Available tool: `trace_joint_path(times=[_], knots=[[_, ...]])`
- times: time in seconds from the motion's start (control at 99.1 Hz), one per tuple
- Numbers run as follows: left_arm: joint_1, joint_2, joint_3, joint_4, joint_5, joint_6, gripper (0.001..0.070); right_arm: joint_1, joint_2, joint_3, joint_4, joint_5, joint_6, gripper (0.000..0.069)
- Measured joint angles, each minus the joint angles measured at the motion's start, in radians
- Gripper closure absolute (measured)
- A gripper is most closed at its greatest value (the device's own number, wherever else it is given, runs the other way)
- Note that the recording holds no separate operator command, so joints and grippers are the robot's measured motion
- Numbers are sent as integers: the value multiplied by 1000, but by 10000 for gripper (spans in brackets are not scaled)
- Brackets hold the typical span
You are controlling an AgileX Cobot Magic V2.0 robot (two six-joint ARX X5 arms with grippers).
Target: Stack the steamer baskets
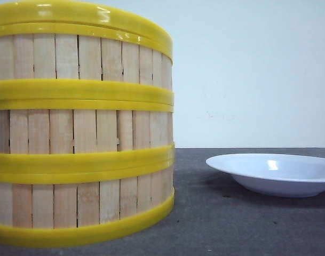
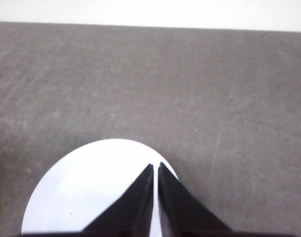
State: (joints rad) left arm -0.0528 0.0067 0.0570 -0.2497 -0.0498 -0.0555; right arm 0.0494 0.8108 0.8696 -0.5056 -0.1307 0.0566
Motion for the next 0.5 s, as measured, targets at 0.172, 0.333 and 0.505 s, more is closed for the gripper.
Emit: trace_joint_path(times=[0.172, 0.333, 0.505], knots=[[0, -3, -3, 10, 4, 7, 696, 0, 0, 0, 23, 0, 0, 682], [0, -3, -4, 12, 4, 7, 696, 0, 0, 0, 50, 0, 0, 682], [0, -3, -4, 13, 4, 7, 696, 0, 0, 0, 51, 0, 0, 682]])
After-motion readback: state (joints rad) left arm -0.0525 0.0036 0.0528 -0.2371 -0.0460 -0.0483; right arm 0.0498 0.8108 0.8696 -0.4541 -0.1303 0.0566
